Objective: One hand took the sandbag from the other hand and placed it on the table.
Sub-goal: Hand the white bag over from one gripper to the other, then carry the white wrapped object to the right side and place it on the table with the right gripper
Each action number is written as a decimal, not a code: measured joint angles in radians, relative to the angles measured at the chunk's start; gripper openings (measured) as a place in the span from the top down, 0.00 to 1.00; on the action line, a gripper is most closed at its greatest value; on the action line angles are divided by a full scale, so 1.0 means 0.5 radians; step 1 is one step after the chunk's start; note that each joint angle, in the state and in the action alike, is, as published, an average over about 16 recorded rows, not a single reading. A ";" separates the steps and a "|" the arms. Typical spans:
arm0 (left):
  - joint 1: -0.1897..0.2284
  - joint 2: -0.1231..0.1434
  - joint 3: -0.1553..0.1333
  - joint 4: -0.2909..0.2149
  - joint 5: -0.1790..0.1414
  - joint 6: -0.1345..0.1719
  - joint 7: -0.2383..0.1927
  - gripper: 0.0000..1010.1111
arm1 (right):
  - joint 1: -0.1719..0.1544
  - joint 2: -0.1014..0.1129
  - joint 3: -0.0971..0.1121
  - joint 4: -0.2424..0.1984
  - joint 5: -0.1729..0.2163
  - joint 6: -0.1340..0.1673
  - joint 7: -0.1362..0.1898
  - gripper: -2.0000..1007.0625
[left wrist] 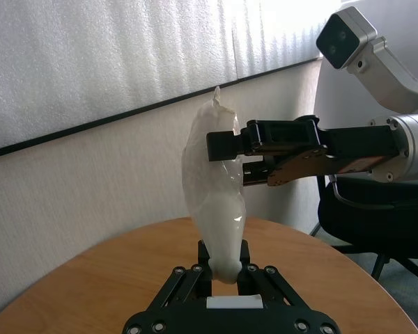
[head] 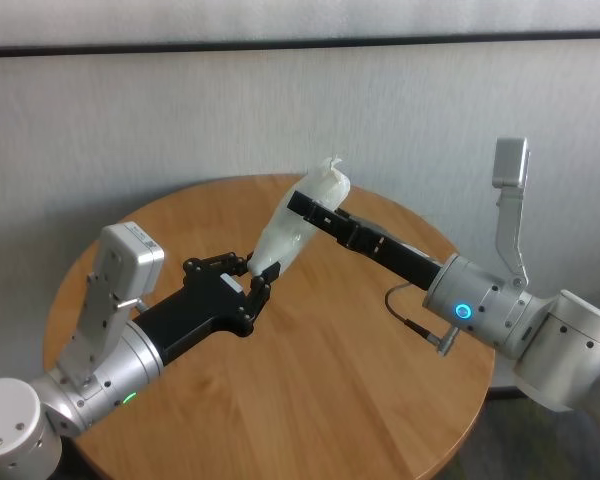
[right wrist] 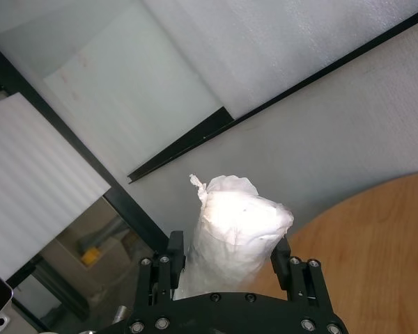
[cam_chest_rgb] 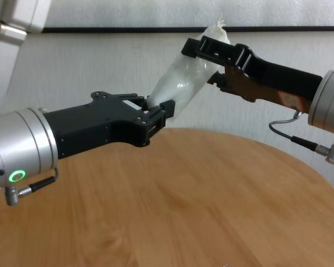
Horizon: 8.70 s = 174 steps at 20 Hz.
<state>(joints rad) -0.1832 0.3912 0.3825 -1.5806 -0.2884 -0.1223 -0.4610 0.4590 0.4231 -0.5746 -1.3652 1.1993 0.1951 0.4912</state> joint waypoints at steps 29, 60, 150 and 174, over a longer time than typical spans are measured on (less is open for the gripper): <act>0.000 0.000 0.000 0.000 0.000 0.000 0.000 0.80 | -0.005 0.001 0.004 -0.005 -0.005 -0.003 0.000 0.44; 0.000 0.000 0.000 0.000 0.000 0.000 0.000 0.65 | 0.000 0.021 -0.018 -0.006 0.036 -0.043 -0.013 0.44; 0.075 -0.317 -0.131 -0.067 0.543 0.247 0.774 0.01 | -0.046 0.064 0.033 -0.085 0.033 -0.064 -0.236 0.44; 0.072 -0.313 -0.126 -0.069 0.538 0.253 0.774 0.01 | -0.065 0.297 0.142 -0.184 -0.087 0.268 -0.908 0.44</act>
<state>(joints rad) -0.1473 0.2347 0.3196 -1.6149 -0.0194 0.0040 -0.0739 0.4263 0.5717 -0.5037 -1.4573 1.1557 0.3292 0.0373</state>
